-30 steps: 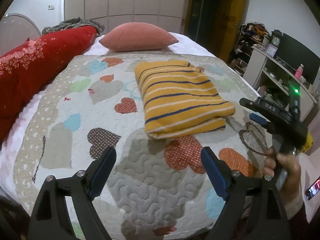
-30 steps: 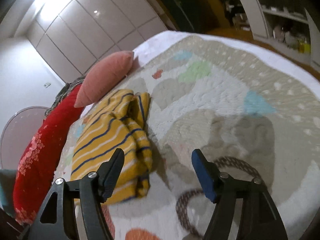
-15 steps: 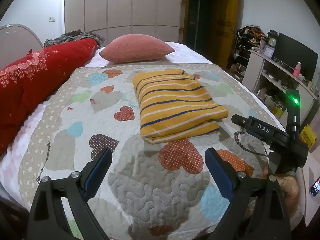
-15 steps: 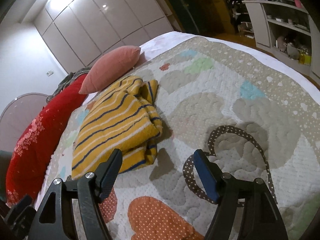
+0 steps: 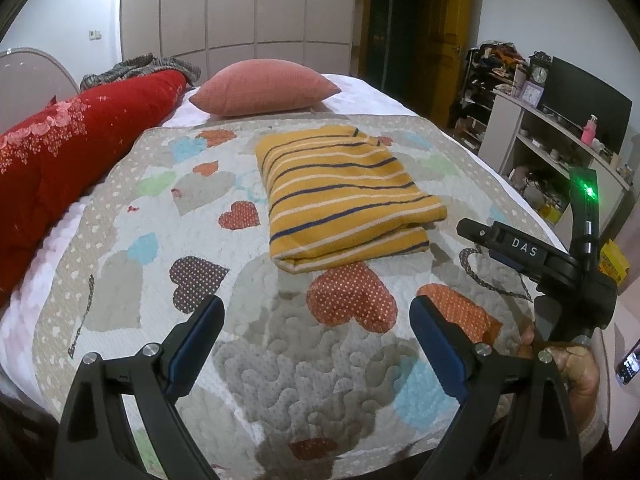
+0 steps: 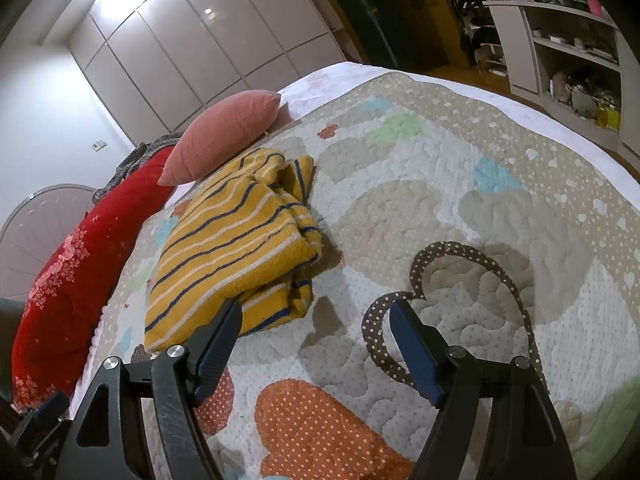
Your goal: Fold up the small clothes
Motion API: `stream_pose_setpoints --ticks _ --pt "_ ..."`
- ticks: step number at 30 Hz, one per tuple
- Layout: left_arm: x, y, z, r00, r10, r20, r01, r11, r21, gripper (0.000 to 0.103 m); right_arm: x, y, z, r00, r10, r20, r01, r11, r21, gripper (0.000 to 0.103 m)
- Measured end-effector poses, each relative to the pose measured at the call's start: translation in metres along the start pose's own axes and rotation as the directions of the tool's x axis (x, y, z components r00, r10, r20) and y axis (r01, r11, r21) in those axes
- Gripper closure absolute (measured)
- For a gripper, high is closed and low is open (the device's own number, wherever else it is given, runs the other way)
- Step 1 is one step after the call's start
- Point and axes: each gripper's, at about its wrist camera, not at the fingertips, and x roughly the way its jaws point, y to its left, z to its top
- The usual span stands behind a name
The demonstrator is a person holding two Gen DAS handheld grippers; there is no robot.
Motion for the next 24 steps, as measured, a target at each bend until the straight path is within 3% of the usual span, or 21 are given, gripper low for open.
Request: stream_pose_setpoints --ticks 17,21,24 --pt "0.007 0.006 -0.005 1.000 0.014 -0.013 -0.015 1.000 -0.019 0.010 0.006 0.001 -0.007 1.000 -0.016 -0.020 0.016 1.000 -0.008 0.022" --pt "0.003 0.008 -0.006 0.997 0.073 0.031 -0.072 0.997 -0.012 0.010 0.009 0.004 -0.009 0.999 -0.022 -0.025 0.022 1.000 -0.023 0.022" --pt "-0.012 0.008 -0.006 0.978 0.158 0.135 -0.159 0.987 -0.002 0.010 0.010 0.009 -0.011 0.999 -0.029 -0.027 0.028 0.999 -0.040 0.022"
